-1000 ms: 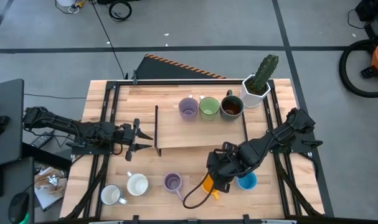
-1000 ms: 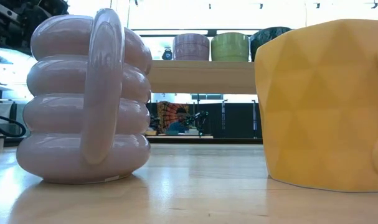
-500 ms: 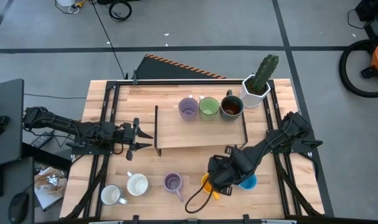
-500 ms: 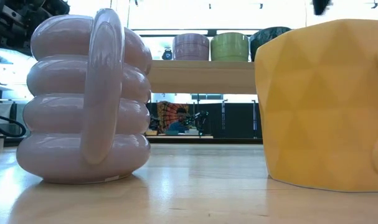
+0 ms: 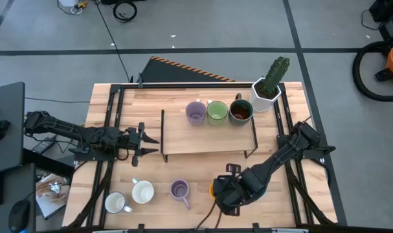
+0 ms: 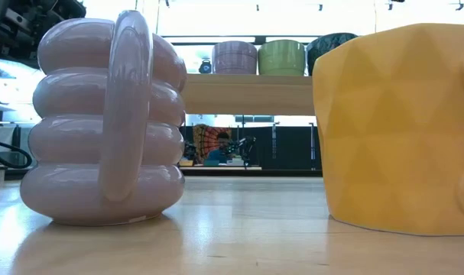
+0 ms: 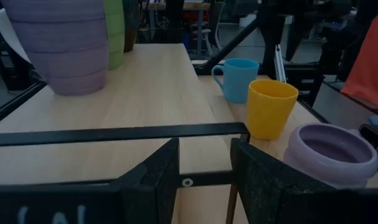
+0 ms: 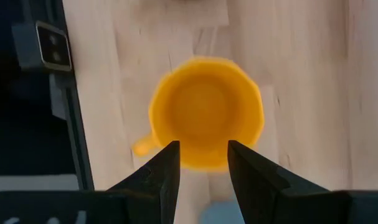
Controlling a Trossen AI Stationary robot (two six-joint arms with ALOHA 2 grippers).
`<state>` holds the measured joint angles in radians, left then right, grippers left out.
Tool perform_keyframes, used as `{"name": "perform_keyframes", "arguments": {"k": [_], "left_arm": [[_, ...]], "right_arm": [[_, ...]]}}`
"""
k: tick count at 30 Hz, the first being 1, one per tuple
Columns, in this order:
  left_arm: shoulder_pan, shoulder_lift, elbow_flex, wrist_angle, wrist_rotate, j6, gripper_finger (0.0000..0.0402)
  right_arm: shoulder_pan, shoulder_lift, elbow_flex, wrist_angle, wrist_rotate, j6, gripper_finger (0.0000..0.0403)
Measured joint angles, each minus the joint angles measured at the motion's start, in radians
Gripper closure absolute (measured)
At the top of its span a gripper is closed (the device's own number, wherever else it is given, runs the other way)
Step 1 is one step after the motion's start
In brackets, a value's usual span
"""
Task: Place coffee mugs
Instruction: Put the yellow mug on the shelf
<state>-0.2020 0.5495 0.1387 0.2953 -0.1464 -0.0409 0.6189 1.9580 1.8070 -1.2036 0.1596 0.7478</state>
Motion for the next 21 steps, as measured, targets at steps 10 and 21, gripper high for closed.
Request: {"name": "perform_keyframes", "arguments": {"k": [10,21], "left_arm": [[0.0,0.0,0.0,-0.004,-0.016,0.019,0.0253],[0.0,0.0,0.0,-0.003,-0.018,0.021,0.0253]], "right_arm": [[-0.015,0.111,0.155,-0.003,-0.015,-0.15,0.0263],[0.004,0.196,0.264,-0.119,-0.027,-0.165,0.0263]]}}
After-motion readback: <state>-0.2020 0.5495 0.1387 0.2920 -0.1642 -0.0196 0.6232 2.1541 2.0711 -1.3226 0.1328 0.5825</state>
